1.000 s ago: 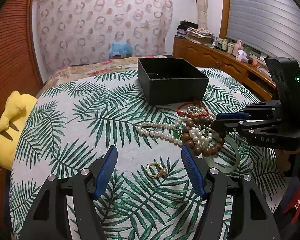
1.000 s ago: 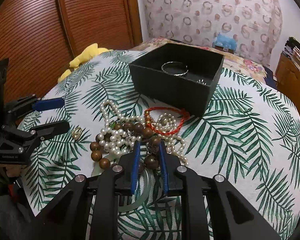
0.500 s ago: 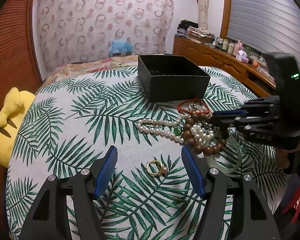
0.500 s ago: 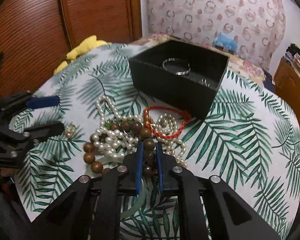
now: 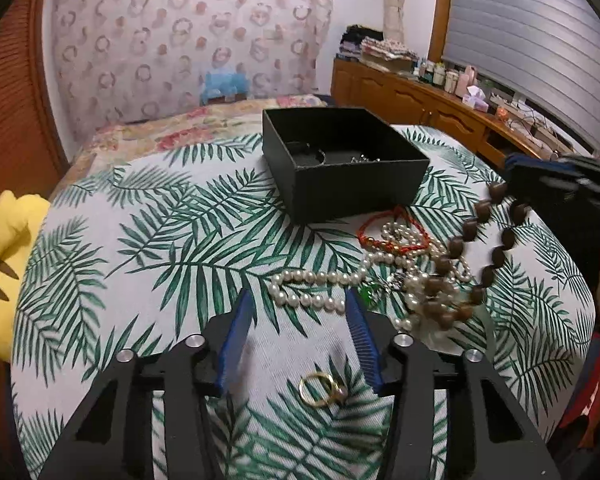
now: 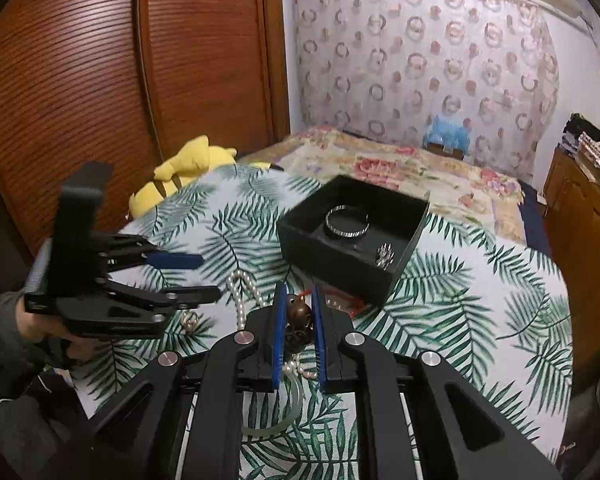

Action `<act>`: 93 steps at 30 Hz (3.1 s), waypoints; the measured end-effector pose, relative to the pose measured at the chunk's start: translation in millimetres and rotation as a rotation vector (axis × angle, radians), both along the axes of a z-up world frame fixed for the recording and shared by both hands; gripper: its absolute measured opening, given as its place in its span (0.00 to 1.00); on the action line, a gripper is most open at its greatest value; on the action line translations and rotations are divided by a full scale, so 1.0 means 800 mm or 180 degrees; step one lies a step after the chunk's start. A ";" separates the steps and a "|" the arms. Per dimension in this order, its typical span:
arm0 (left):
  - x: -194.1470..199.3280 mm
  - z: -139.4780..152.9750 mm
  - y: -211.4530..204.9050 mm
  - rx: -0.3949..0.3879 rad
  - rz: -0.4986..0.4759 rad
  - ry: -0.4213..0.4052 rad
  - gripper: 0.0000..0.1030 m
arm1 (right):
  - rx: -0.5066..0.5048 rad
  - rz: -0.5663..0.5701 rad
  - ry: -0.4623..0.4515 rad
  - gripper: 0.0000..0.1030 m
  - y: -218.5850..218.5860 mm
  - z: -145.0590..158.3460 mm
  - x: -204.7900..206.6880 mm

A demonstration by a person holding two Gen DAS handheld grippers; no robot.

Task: Organize jewelry
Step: 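Grasp the pearl necklace with the left tool while the right grasps the brown bead bracelet, then lower the pearls and brown beads into the black box and open both tools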

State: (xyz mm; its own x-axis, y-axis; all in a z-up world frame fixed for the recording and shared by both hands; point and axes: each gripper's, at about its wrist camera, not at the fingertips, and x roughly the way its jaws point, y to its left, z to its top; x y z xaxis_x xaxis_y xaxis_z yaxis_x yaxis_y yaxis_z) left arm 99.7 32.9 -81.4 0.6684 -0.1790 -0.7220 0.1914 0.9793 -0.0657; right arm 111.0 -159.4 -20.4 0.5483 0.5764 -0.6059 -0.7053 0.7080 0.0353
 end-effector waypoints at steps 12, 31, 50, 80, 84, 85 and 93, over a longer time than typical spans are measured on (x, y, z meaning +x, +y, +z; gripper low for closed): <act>0.038 -0.023 -0.002 0.0106 -0.0012 0.0244 0.37 | 0.0048 -0.0131 -0.0238 0.14 -0.021 0.039 0.000; 0.016 0.028 -0.002 0.0062 0.0034 -0.0169 0.06 | 0.0037 -0.0175 -0.0177 0.14 -0.031 0.026 0.007; -0.018 0.145 -0.032 -0.0087 -0.0145 -0.0824 0.06 | 0.0091 -0.0195 -0.0232 0.14 -0.035 0.043 0.014; 0.042 0.271 -0.058 -0.0076 -0.0267 -0.1386 0.06 | 0.0255 -0.0199 -0.0350 0.14 -0.044 0.092 0.079; 0.068 0.262 -0.056 -0.0092 -0.0256 -0.1313 0.06 | 0.0270 -0.0172 -0.0349 0.14 -0.042 0.097 0.095; 0.074 0.258 -0.056 -0.0097 -0.0253 -0.1284 0.06 | 0.0283 -0.0160 -0.0345 0.14 -0.042 0.098 0.100; 0.119 0.202 -0.050 -0.0095 -0.0265 -0.0926 0.06 | 0.0333 -0.0077 -0.0309 0.14 -0.029 0.098 0.133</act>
State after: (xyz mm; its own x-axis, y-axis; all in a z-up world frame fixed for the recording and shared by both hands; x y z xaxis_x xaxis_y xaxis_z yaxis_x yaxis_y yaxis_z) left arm 194.7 -6.8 80.6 0.8284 -0.2600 -0.4961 0.2858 0.9580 -0.0248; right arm 217.3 -182.5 58.0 0.6160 0.6196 -0.4865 -0.6918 0.7209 0.0422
